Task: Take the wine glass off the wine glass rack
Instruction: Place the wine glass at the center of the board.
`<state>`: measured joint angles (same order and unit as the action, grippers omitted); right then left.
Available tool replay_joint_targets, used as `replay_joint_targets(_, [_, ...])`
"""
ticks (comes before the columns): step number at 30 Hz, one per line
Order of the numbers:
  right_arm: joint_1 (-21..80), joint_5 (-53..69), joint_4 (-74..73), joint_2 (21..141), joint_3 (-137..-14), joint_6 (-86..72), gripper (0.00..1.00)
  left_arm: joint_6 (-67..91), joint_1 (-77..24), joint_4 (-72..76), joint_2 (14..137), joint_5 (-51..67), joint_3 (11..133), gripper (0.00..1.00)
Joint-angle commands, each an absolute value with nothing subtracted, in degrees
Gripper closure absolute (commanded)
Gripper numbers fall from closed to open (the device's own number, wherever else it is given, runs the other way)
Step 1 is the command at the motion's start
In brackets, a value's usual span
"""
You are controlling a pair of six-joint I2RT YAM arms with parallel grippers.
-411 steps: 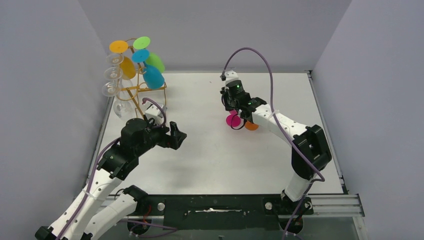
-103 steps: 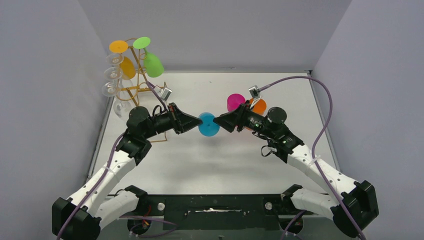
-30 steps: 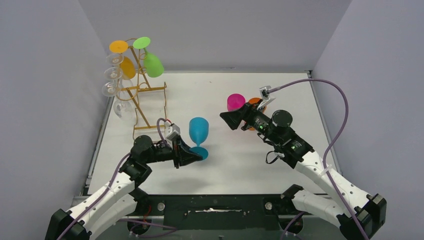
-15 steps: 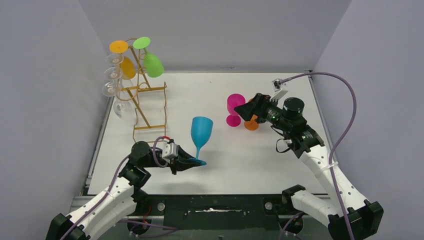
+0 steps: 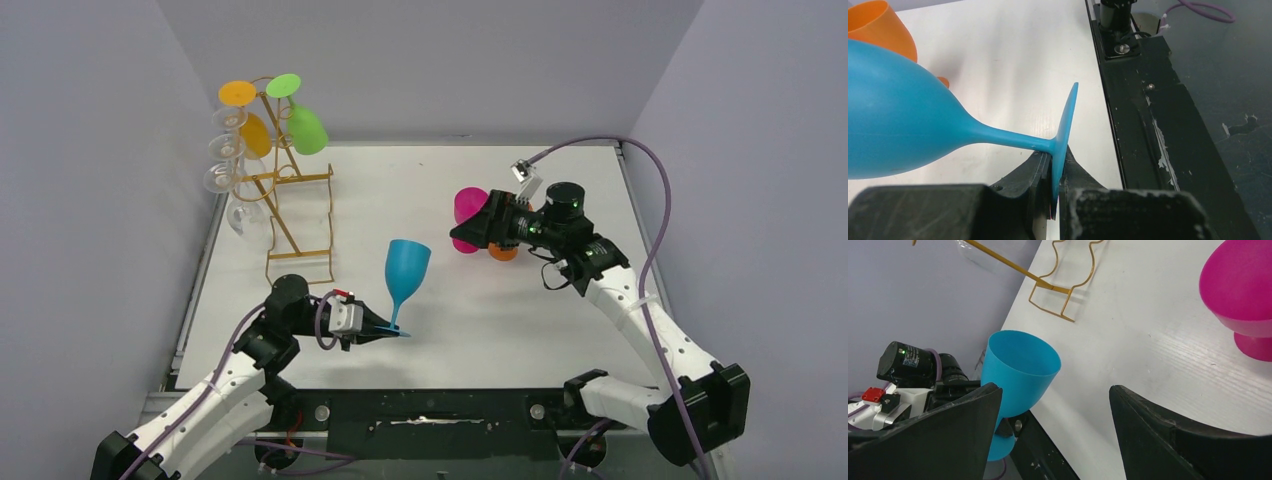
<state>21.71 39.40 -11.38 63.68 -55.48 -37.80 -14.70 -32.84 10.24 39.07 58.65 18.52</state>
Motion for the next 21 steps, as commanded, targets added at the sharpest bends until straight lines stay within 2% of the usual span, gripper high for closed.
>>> replay_joint_targets(1, [24.7, 43.4, -10.0, 65.7, -58.9, -39.4, 0.19, -19.9, -32.4, 7.7, 38.7, 62.1, 20.3, 1.00])
replay_joint_targets(12, [32.0, 47.1, -8.8, 77.3, -66.6, -38.2, 0.19, -16.9, -32.3, 8.6, 40.4, 70.1, 20.7, 1.00])
replay_joint_targets(19, [35.6, 60.8, -13.6, 81.5, -71.0, -31.9, 0.28, -19.4, -32.2, 4.2, 38.1, 67.5, 21.0, 1.00])
replay_joint_targets(21, [35.9, 61.1, -15.1, 80.8, -70.9, -31.2, 0.34, -21.3, -32.1, 0.8, 38.1, 67.2, 22.1, 1.00])
